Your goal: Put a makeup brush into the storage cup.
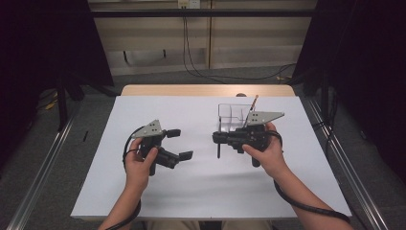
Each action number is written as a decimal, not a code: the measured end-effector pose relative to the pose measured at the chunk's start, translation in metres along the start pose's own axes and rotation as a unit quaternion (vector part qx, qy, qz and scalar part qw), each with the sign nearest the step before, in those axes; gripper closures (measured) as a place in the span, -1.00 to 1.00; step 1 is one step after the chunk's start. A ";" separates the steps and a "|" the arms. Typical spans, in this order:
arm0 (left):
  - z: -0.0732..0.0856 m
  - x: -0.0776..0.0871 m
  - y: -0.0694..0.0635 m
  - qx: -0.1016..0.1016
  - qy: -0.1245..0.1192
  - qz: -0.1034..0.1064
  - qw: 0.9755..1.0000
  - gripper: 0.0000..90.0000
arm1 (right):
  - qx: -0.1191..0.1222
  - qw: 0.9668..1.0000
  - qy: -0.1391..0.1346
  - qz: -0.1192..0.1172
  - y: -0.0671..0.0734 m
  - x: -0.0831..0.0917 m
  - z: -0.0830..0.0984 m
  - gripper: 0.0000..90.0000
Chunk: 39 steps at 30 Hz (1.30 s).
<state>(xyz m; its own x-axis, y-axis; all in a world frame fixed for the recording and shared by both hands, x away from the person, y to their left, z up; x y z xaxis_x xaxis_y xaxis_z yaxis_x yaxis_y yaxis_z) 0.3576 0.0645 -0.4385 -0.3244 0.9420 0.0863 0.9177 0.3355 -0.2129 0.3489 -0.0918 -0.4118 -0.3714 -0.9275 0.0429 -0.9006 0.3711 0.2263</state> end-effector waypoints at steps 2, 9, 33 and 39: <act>0.000 0.003 0.002 -0.002 0.000 -0.004 1.000 -1.00 | 0.001 1.000 0.000 0.001 -0.001 0.001 -0.001 0.88; -0.001 0.009 0.002 -0.007 -0.002 -0.008 1.000 -1.00 | 0.003 1.000 0.001 0.002 -0.001 0.003 -0.001 0.88; -0.002 0.043 0.012 -0.014 -0.013 -0.037 0.999 -1.00 | 0.012 1.000 0.005 0.000 -0.002 -0.001 -0.004 0.88; -0.004 0.053 0.012 -0.020 -0.014 -0.045 0.999 -1.00 | 0.015 1.000 0.006 -0.005 0.000 -0.003 -0.004 0.88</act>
<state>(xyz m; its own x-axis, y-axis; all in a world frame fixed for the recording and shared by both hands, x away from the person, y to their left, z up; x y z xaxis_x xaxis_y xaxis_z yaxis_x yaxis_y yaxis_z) 0.3522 0.1178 -0.4324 -0.4120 0.9081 0.0752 0.8926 0.4188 -0.1671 0.3513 -0.0898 -0.4078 -0.3599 -0.9315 0.0522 -0.9108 0.3630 0.1966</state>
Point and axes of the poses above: each handheld gripper's, and its own axes: x roughly backward along the jaws, z roughly out of its underside, y roughly to its left, the point moved 9 cm from there along -x, roughly forward along the jaws, and after that the axes turned 12 degrees about -y, right-handed, at the moved point
